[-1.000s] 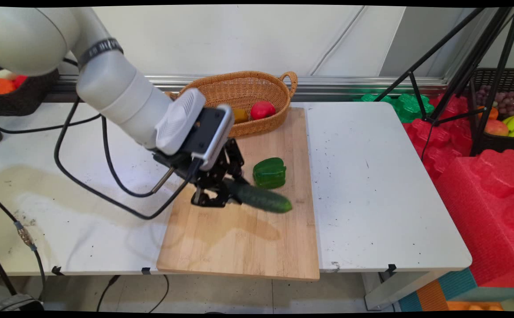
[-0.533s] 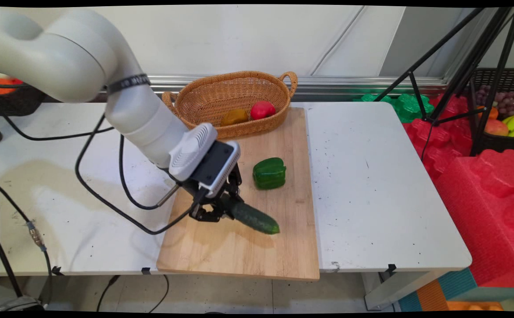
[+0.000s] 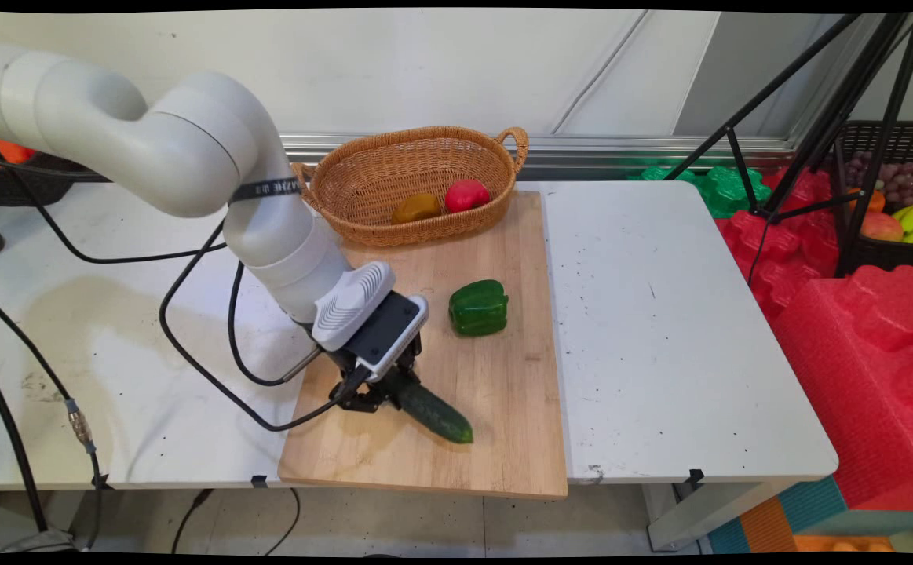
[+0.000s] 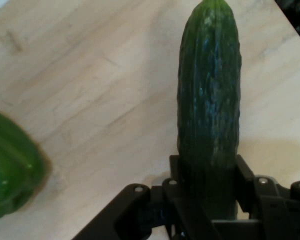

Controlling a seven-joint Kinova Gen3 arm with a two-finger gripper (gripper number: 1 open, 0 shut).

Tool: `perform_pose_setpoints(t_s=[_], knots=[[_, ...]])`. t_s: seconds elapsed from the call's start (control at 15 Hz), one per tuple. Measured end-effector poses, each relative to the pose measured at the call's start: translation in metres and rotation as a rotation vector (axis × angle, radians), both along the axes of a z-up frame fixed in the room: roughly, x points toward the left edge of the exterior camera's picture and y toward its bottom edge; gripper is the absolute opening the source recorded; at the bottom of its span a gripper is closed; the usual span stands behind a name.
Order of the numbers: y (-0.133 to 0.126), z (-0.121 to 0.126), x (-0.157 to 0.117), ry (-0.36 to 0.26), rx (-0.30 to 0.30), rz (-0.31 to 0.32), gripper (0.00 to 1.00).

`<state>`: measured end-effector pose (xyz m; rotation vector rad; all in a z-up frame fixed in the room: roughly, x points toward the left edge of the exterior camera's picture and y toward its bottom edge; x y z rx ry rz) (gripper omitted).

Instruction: Place the picked object on the cutting board

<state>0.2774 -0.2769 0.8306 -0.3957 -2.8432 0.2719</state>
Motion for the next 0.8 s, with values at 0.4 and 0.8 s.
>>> perform_pose_setpoints(t_s=[0.4, 0.8], knots=[[-0.001, -0.016, 0.002, -0.037, 0.015, -0.034, 1.00], [-0.003, -0.022, 0.003, -0.046, 0.015, -0.042, 1.00]])
